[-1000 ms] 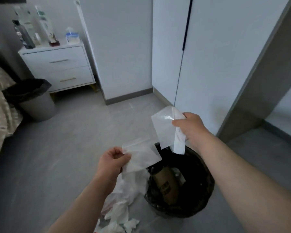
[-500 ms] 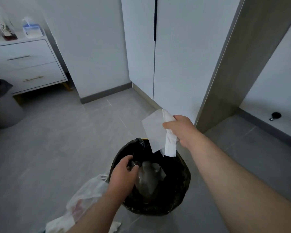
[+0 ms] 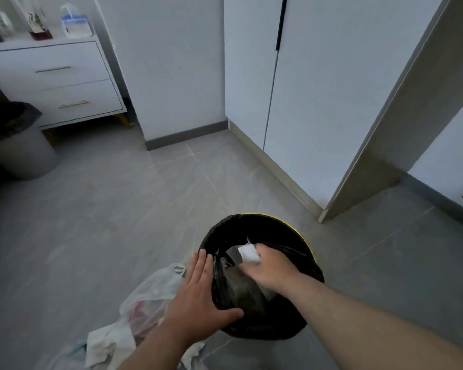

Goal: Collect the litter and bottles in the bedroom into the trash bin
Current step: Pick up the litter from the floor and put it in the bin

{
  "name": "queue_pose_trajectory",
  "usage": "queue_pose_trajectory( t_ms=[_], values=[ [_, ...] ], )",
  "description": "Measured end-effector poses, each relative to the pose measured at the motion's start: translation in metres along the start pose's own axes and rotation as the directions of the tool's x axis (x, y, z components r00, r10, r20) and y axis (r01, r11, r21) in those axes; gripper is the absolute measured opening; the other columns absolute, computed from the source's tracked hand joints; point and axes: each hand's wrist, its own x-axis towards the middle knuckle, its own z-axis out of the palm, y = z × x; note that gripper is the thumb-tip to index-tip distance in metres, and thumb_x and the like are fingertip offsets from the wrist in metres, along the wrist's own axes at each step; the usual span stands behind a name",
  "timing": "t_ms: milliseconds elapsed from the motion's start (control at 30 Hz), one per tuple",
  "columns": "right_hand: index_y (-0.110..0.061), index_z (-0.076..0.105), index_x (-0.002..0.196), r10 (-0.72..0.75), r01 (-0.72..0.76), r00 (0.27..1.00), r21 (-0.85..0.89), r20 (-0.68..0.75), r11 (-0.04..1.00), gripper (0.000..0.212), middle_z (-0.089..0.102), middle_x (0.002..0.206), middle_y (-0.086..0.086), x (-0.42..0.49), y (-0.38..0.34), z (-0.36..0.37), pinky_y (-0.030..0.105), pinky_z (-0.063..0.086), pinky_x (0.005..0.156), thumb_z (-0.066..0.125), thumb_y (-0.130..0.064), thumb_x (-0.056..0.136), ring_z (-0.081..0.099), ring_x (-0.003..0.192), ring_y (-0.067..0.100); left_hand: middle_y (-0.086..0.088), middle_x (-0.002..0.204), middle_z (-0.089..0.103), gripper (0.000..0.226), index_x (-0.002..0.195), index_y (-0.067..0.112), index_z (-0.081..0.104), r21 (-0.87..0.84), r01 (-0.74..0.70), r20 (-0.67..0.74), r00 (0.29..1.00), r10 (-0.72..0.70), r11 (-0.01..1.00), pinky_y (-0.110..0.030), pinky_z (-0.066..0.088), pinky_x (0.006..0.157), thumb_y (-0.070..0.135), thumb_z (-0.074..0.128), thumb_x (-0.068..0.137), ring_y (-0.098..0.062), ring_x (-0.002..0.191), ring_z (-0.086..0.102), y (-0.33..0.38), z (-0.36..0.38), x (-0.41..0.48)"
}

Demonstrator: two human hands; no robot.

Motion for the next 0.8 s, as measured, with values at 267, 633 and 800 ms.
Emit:
queue_pose_trajectory(
  t_ms=[267,633,800],
  values=[
    [-0.03,-0.01,0.151,0.027,0.118,0.942,-0.406,0.335,0.906,0.102,-0.009,0.161,0.01,0.022,0.002,0.065,0.045,0.009,0.12,0.042,-0.073,0.075,0.0,0.148,0.032,0.007,0.146,-0.038,0.13,0.144,0.021,-0.023,0.015,-0.01,0.004,1.0,0.01,1.0,-0.026,-0.011,0.116,0.078,0.057,0.059,-0.01,0.135,-0.037,-0.005,0.004,0.002],
    [-0.023,0.01,0.153,-0.116,0.161,0.975,-0.248,0.189,0.955,0.106,0.018,0.16,0.005,0.034,0.0,0.022,0.033,0.016,0.119,0.035,-0.086,0.072,0.017,0.147,0.019,0.006,0.145,-0.039,0.132,0.146,0.019,-0.021,0.028,-0.022,0.004,1.0,0.022,0.999,-0.027,-0.015,0.113,0.079,0.056,0.058,-0.011,0.133,-0.04,-0.007,0.006,0.004],
    [-0.025,0.018,0.151,-0.249,0.223,0.967,-0.292,-0.056,0.93,0.074,0.02,0.156,0.001,0.032,0.008,-0.012,0.036,0.022,0.117,0.045,-0.057,0.09,0.019,0.144,0.02,0.008,0.146,-0.04,0.132,0.146,0.021,-0.022,0.027,-0.011,0.011,1.0,0.011,1.0,-0.028,-0.014,0.114,0.081,0.055,0.058,-0.01,0.133,-0.04,-0.007,0.006,0.004]
  ],
)
